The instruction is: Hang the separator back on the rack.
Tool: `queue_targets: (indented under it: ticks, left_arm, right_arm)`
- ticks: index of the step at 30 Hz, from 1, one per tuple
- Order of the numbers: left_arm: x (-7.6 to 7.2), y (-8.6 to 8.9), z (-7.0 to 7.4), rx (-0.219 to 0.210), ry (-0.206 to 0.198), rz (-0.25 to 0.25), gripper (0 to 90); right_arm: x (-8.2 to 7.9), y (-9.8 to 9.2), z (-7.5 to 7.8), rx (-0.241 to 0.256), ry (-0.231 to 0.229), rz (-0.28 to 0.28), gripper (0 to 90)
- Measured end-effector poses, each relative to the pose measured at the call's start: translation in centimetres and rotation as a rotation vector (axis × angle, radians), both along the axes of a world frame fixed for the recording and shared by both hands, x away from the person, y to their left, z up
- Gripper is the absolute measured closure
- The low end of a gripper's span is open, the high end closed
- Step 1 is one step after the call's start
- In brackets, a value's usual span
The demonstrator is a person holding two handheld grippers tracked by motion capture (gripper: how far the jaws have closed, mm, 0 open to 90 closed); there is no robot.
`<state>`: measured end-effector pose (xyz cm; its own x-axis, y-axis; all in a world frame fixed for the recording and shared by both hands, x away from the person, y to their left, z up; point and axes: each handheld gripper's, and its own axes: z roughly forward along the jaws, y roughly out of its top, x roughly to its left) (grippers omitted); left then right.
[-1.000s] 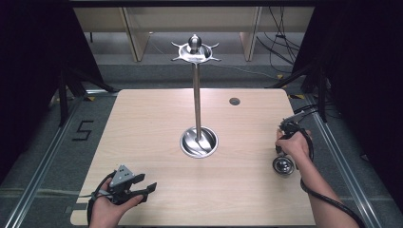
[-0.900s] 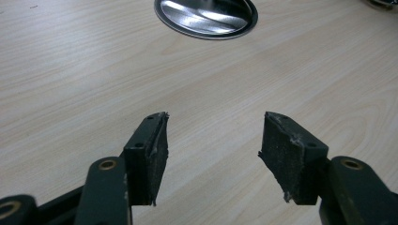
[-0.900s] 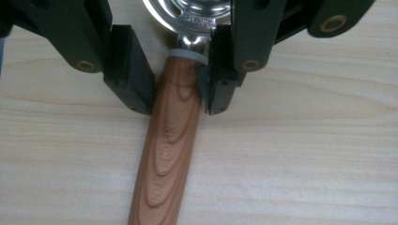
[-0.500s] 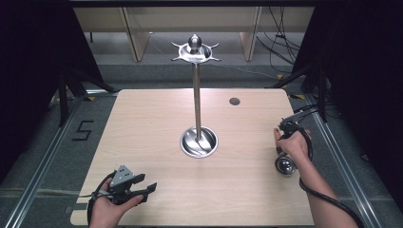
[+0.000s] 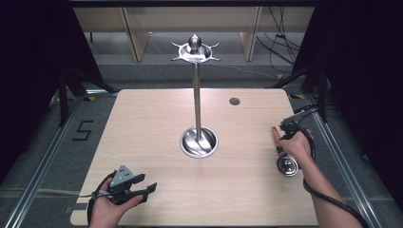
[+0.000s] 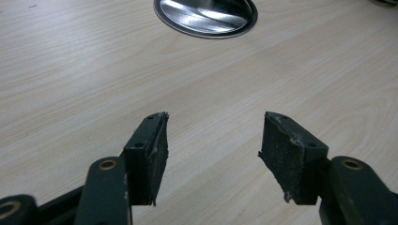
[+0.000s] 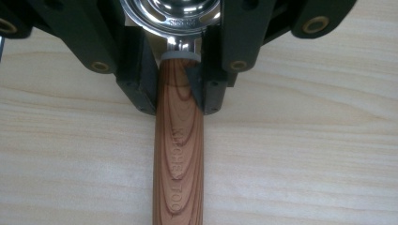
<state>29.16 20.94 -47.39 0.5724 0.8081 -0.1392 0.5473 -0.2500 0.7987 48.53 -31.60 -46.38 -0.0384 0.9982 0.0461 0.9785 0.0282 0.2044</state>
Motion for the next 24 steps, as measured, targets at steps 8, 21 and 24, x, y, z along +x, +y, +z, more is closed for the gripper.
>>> queue_targets:
  ticks: [8,21,24]
  left_arm:
    - [0.0,0.0,0.0,-0.001,-0.001,-0.003,40.4]
    - [0.0,0.0,0.0,-0.002,0.002,-0.003,40.4]
    - [0.0,0.0,0.0,0.002,0.002,-0.004,40.4]
  right_arm:
    - [-0.9,0.1,0.6,0.016,-0.024,0.033,69.6]
    - [-3.1,-1.2,1.9,0.05,-0.208,0.244,69.7]
    - [-3.7,-1.5,2.2,0.052,-0.26,0.301,69.7]
